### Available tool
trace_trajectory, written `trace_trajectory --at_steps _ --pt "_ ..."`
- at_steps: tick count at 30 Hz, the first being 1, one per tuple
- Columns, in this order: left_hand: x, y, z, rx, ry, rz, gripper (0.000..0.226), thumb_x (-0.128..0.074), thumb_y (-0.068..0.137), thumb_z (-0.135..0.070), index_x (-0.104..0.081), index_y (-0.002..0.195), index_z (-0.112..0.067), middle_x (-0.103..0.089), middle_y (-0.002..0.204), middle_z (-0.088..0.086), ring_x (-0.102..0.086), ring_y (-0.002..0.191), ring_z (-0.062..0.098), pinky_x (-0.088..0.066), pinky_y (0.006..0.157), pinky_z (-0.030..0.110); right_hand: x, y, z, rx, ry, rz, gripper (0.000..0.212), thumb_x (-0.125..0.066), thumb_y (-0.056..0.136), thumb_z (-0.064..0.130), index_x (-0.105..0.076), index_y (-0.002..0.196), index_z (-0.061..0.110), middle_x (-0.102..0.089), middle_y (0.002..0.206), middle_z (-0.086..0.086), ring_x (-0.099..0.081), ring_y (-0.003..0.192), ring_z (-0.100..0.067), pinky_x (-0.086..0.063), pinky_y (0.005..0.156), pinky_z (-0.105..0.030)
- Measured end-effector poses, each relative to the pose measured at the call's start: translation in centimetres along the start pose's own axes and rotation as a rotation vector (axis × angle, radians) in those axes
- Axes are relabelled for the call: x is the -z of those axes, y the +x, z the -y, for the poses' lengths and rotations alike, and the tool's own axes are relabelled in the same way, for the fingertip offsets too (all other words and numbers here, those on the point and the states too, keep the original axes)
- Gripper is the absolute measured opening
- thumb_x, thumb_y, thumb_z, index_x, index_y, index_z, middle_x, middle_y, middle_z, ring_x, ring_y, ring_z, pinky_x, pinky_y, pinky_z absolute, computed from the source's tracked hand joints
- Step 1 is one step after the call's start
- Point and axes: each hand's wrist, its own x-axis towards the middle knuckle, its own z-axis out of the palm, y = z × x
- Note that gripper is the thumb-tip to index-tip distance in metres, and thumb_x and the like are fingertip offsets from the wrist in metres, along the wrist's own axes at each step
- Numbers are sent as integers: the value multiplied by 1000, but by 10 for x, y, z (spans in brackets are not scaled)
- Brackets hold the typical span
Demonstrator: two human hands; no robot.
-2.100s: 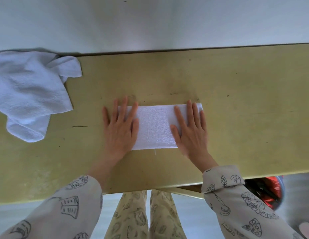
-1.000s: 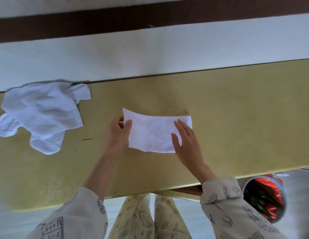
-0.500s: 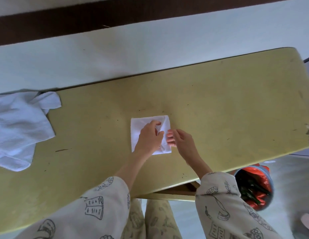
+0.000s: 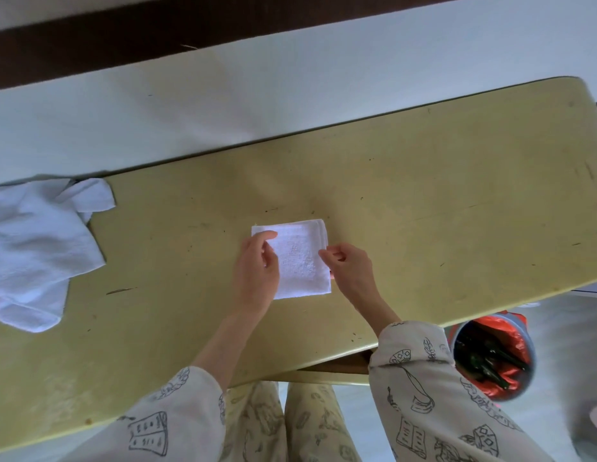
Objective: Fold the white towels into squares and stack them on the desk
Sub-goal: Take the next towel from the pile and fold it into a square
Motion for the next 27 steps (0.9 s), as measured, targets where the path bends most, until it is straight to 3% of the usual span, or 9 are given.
trace_trajectory --at_steps 5,9,14,16,20,24,27 --pt "13 -8 25 20 74 101 31 -44 95 -12 -52 124 -21 -43 101 -4 -45 75 3 -40 69 14 -3 3 1 -10 -36 -48 4 -59 86 14 -58 85 11 -59 79 3 -56 78 -15 -41 63 -18" --pt "12 -9 25 19 138 201 40 -43 96 -17 -43 135 -26 -38 107 -4 -44 87 12 -40 76 23 -4 4 2 -26 -34 -83 5 -58 85 12 -57 82 8 -57 73 3 -55 77 -18 -42 66 -23" --pt "8 -5 25 -64 340 271 50 -46 96 -24 -30 143 -28 -38 116 3 -40 105 17 -38 76 24 -6 5 2 -27 -97 -106 5 -56 85 13 -56 83 8 -60 83 -3 -52 73 -17 -38 55 -16" --pt "10 -6 26 -89 372 284 52 -47 95 -25 -29 144 -26 -39 117 4 -40 106 19 -41 76 26 -6 3 1 -16 -101 -118 4 -56 85 13 -55 87 9 -61 85 -3 -54 74 -18 -43 59 -21" --pt "16 -18 38 -253 440 203 41 -51 90 -32 -49 128 -18 -50 105 6 -48 94 24 -46 79 35 -4 -3 -6 -21 -39 -115 4 -57 87 13 -56 90 13 -64 87 -2 -64 83 -24 -54 79 -39" --pt "10 -29 43 -325 443 214 34 -41 84 -41 -59 103 -20 -57 99 3 -55 90 23 -45 78 35 0 -8 -10 -95 49 -87 8 -59 87 12 -62 91 6 -68 84 -7 -67 77 -24 -57 76 -39" --pt "-1 -29 29 -279 319 247 16 -52 88 -22 -65 95 -16 -58 95 2 -53 89 23 -47 78 35 0 -9 -10 -115 42 -59 13 -58 86 9 -66 94 2 -67 78 -5 -65 69 -19 -57 73 -35"
